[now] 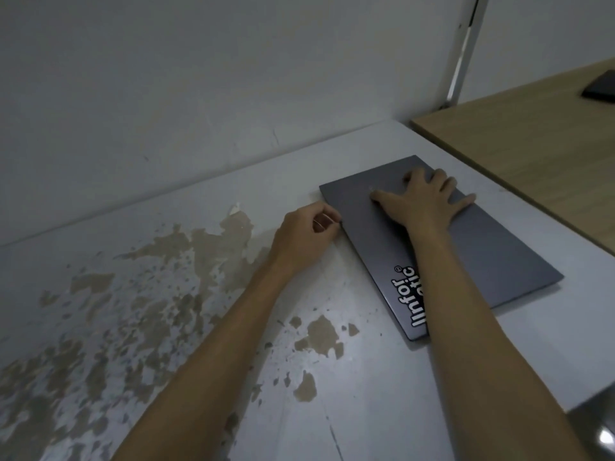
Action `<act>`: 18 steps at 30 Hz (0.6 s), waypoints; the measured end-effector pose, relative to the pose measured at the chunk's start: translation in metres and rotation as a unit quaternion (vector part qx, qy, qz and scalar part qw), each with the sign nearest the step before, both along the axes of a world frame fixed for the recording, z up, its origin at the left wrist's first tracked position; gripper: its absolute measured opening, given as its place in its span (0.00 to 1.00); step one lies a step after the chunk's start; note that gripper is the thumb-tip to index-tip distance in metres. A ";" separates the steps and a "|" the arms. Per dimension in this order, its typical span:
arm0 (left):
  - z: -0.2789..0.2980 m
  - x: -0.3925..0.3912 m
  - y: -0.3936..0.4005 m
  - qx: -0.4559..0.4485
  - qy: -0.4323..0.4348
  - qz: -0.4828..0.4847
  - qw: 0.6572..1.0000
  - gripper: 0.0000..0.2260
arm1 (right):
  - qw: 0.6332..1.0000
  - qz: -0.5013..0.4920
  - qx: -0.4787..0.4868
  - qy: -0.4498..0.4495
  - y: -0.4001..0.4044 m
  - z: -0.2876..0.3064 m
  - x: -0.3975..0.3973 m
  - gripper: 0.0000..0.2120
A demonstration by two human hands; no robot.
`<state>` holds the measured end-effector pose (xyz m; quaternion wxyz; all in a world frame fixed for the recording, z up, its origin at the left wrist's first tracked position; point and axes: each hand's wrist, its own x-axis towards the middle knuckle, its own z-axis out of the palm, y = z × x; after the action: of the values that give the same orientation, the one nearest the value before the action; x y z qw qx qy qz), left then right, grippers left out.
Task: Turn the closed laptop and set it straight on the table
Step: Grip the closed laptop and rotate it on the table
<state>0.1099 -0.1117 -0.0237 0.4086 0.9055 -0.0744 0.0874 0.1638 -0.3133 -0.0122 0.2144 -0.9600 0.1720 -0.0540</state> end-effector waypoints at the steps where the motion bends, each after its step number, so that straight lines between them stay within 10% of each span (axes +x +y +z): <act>1: 0.000 0.001 0.000 -0.003 0.000 0.001 1.000 0.04 | 1.000 -0.005 0.002 0.000 -0.002 0.001 0.003 0.43; 18: 0.003 0.001 0.030 -0.081 0.003 -0.019 0.997 0.03 | 0.993 -0.105 0.048 0.004 -0.017 0.011 0.018 0.50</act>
<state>0.1107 -0.0820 -0.0212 0.4821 0.8683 -0.0830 0.0824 0.1814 -0.3305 -0.0007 0.2531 -0.9254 0.2746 -0.0642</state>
